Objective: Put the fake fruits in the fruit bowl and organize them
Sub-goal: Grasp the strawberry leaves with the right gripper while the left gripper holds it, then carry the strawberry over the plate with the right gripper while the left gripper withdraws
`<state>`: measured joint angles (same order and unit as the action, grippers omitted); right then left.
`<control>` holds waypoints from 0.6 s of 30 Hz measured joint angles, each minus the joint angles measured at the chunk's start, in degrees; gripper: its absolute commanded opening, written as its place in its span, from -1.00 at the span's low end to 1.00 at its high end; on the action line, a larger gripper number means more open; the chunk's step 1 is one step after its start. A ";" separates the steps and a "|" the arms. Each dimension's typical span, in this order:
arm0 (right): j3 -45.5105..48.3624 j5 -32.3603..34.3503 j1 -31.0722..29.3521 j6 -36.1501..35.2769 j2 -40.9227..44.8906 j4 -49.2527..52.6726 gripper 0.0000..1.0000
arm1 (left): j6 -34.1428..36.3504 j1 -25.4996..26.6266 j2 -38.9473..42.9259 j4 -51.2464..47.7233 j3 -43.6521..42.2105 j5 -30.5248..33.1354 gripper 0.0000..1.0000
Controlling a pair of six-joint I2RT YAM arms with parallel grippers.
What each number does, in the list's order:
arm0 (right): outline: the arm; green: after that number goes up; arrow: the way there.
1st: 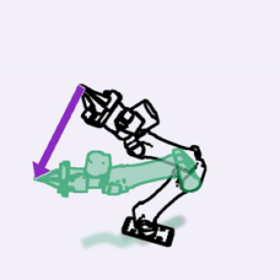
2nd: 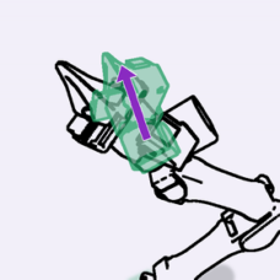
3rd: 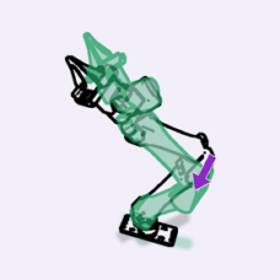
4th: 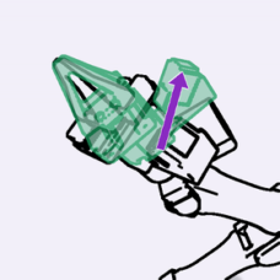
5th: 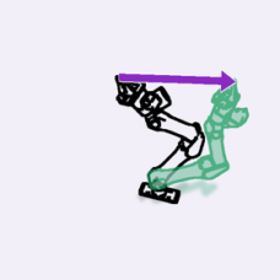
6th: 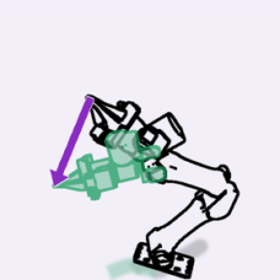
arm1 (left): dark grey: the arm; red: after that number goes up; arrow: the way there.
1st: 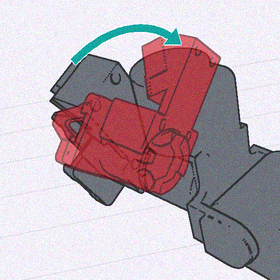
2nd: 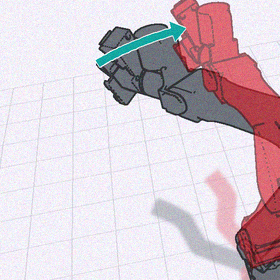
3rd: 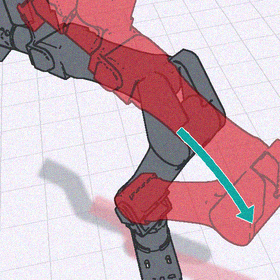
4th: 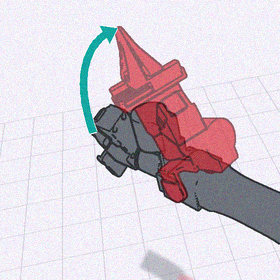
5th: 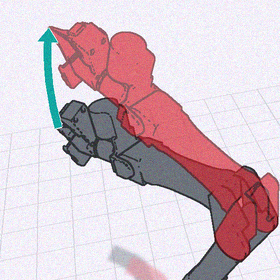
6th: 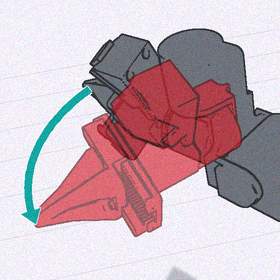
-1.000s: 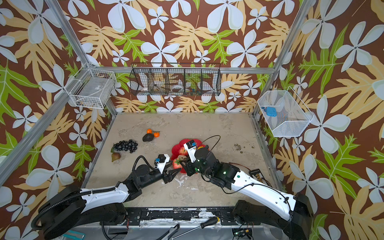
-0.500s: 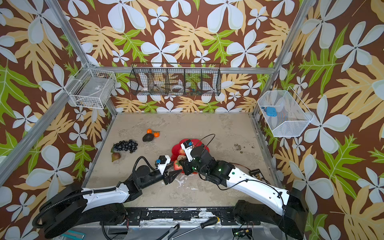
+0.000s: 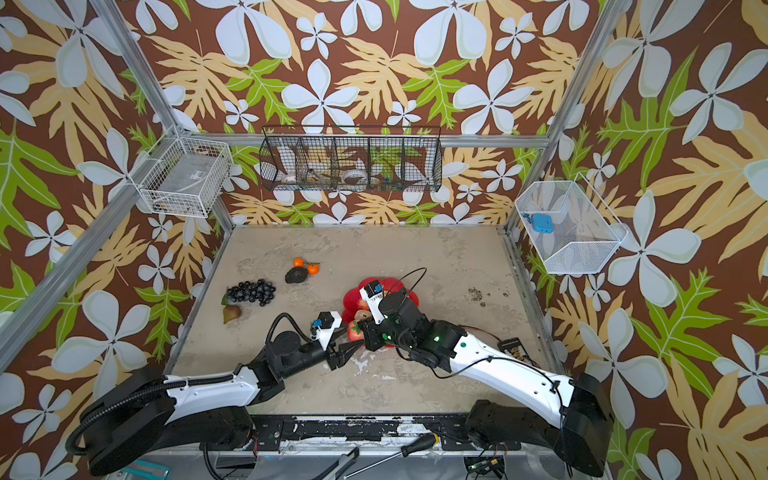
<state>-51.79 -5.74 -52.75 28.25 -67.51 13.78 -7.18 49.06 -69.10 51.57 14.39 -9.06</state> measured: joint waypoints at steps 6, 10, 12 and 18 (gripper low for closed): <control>0.00 0.15 0.00 0.00 0.00 0.00 -1.00 | 0.04 0.02 1.14 -0.44 0.00 0.00 0.70; -0.92 0.20 0.96 -0.28 0.24 0.94 -1.00 | 0.15 0.04 2.93 -0.70 -0.17 0.92 0.84; -1.53 0.39 2.82 -0.76 0.72 1.29 -1.00 | 0.13 0.04 4.55 -0.96 -0.66 2.12 0.87; -2.56 3.21 8.83 -3.39 1.68 2.45 -1.00 | 0.15 0.07 10.16 -1.68 -3.43 9.27 0.90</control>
<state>-54.35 -2.52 -43.92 24.86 -65.82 16.23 -7.03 49.12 -58.94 49.89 10.96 0.21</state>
